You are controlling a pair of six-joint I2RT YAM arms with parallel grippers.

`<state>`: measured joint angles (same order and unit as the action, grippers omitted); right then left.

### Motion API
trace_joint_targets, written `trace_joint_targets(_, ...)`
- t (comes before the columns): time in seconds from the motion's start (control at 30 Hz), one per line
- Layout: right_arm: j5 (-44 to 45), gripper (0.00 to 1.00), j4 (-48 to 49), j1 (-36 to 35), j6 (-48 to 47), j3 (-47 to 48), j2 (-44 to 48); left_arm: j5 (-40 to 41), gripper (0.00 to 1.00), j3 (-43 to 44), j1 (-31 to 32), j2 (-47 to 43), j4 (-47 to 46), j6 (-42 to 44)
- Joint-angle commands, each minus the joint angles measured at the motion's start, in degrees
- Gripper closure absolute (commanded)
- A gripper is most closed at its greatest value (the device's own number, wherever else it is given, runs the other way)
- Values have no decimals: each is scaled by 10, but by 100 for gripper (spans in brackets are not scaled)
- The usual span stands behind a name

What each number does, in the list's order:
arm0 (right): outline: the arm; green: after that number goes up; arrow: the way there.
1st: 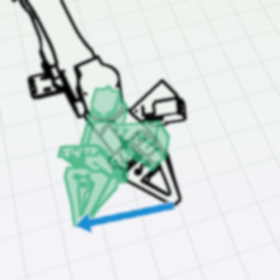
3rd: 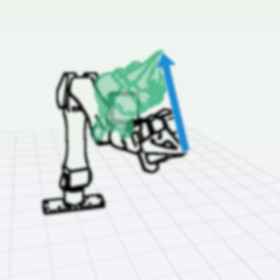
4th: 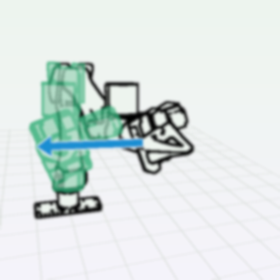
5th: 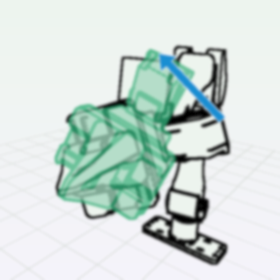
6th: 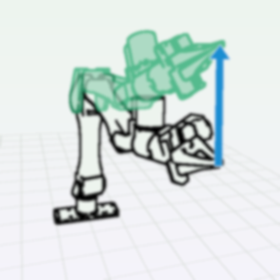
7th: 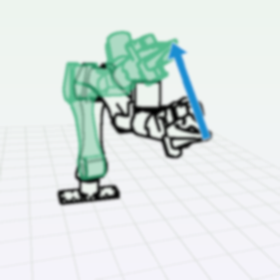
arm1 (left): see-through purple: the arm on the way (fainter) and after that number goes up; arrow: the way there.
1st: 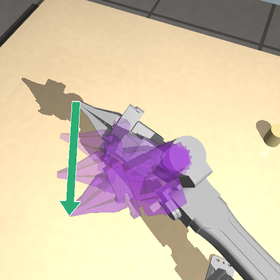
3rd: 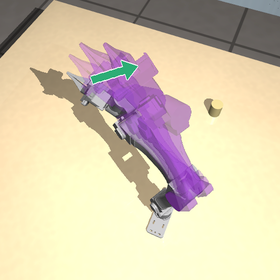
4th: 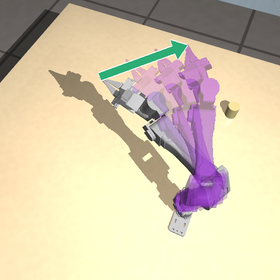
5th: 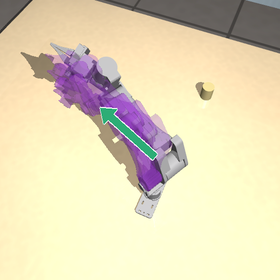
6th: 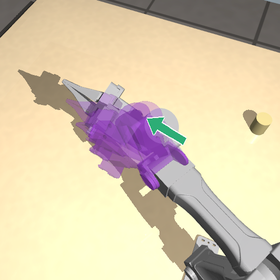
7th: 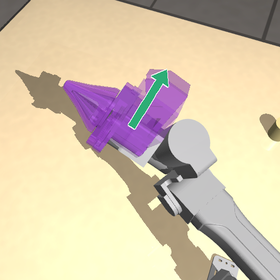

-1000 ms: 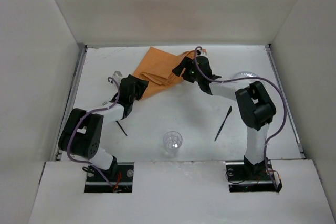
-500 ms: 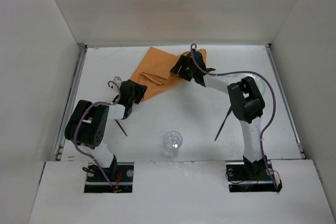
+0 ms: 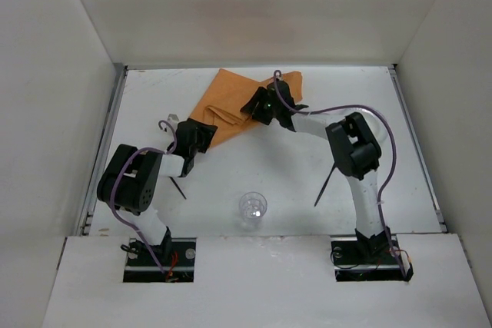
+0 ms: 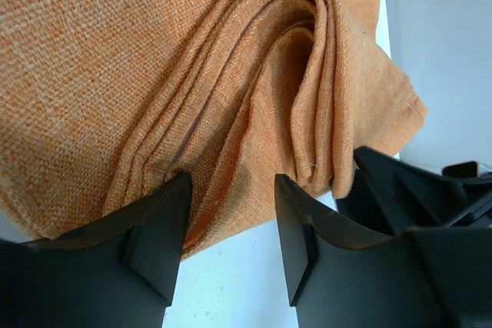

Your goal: Set the dinner table for one person

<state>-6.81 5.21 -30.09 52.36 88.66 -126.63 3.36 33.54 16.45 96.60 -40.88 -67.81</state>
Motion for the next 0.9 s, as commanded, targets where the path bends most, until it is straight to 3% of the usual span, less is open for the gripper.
trace_joint_targets(0.0, -21, 35, 58, -5, 40, -8, -8, -23, 55, -20, 1, 0, 11, 4)
trace_joint_targets(0.37, 79, 36, 36, -13, 13, -88, 75, -23, 55, -26, -8, -13, 11, 13)
trace_joint_targets(0.87, 59, 35, -22, -35, 9, 26, 5, -32, 55, -21, -16, 5, 6, 22)
